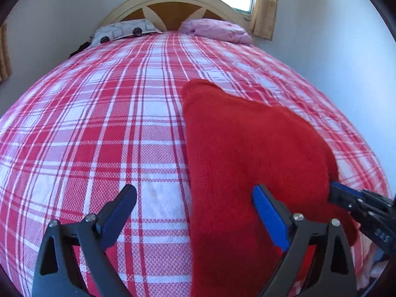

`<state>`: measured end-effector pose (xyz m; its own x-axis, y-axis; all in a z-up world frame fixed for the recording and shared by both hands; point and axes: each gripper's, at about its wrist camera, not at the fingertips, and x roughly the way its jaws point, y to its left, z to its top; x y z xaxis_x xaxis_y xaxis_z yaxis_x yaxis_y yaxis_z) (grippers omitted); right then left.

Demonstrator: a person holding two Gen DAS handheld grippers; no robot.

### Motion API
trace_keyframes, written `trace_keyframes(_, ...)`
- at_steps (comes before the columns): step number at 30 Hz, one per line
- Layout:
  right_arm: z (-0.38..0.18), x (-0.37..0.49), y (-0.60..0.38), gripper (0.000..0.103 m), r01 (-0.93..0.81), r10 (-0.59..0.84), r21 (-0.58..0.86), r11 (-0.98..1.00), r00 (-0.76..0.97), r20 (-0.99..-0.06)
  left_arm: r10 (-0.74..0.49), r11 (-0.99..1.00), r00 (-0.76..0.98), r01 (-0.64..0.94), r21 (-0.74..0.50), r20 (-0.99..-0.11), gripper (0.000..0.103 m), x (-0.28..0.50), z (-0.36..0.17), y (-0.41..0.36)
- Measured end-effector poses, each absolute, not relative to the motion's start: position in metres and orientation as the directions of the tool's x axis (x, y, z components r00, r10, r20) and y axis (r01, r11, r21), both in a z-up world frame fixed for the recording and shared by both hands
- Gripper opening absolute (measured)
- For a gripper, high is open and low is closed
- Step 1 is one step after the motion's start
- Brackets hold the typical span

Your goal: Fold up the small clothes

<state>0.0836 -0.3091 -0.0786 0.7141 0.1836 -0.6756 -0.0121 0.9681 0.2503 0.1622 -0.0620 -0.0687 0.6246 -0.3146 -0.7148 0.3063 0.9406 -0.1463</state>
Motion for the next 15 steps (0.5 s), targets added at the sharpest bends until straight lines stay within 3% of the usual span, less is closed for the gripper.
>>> trace_keyframes(6,-0.045,0.072,-0.304,0.01,-0.08,0.264,0.328,0.941,0.779,-0.569,-0.365,0.931,0.635,0.262,-0.256,-0.68,0.097,0.197,-0.045,-0.038)
trace_keyframes(10,-0.049,0.096,-0.277,0.011,-0.15,0.317,0.317,0.937,0.75,-0.581,-0.389,0.921,0.603,0.272,-0.279,-0.697,0.093,0.255,-0.037,-0.045)
trace_keyframes(11,-0.054,0.1,-0.272,0.011,-0.15,0.303,0.293,0.944,0.745,-0.594,-0.383,0.924,0.602,0.269,-0.274,-0.701,0.09,0.264,-0.039,-0.047)
trace_keyframes(13,-0.076,0.111,-0.266,0.01,-0.131,0.262,0.245,0.961,0.718,-0.645,-0.411,0.911,0.574,0.295,-0.289,-0.708,0.073,0.289,-0.048,-0.058)
trace_keyframes(15,-0.09,0.11,-0.273,0.01,-0.142,0.298,0.291,0.946,0.733,-0.611,-0.452,0.89,0.533,0.328,-0.318,-0.715,0.057,0.307,-0.06,-0.068)
